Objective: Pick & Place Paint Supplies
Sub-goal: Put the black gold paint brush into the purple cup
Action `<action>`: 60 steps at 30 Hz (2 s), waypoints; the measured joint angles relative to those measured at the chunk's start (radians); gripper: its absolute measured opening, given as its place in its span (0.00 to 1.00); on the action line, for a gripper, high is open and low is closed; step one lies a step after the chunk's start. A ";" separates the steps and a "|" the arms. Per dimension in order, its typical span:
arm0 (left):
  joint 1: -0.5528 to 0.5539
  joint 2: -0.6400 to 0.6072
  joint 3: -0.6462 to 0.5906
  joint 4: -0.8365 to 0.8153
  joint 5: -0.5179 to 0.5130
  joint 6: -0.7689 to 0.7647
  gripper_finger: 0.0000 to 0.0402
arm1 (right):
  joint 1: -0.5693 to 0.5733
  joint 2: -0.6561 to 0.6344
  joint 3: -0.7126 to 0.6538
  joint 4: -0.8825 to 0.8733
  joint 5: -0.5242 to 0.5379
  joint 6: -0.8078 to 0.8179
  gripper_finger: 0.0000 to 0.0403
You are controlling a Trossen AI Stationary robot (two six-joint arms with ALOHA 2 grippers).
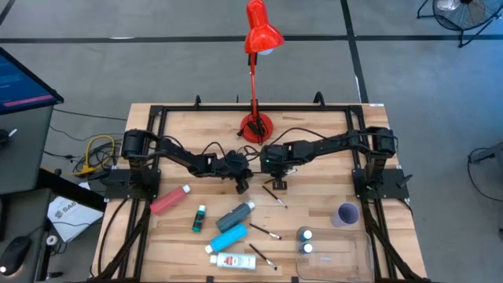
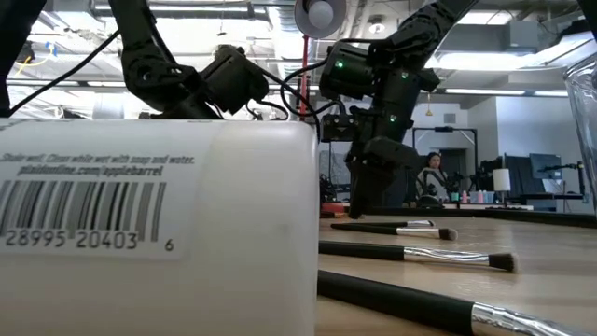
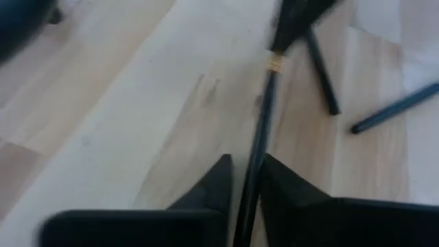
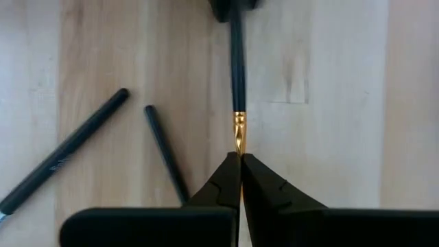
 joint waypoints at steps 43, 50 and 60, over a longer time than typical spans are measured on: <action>0.008 0.005 -0.005 0.028 0.069 0.013 0.00 | 0.003 -0.003 0.002 0.042 -0.006 -0.035 0.44; 0.007 0.006 -0.006 0.041 0.075 0.016 0.00 | 0.003 -0.003 0.002 0.042 -0.004 -0.034 0.45; 0.006 0.007 -0.006 0.053 0.084 0.023 0.00 | 0.002 -0.003 0.002 0.042 -0.003 -0.024 0.42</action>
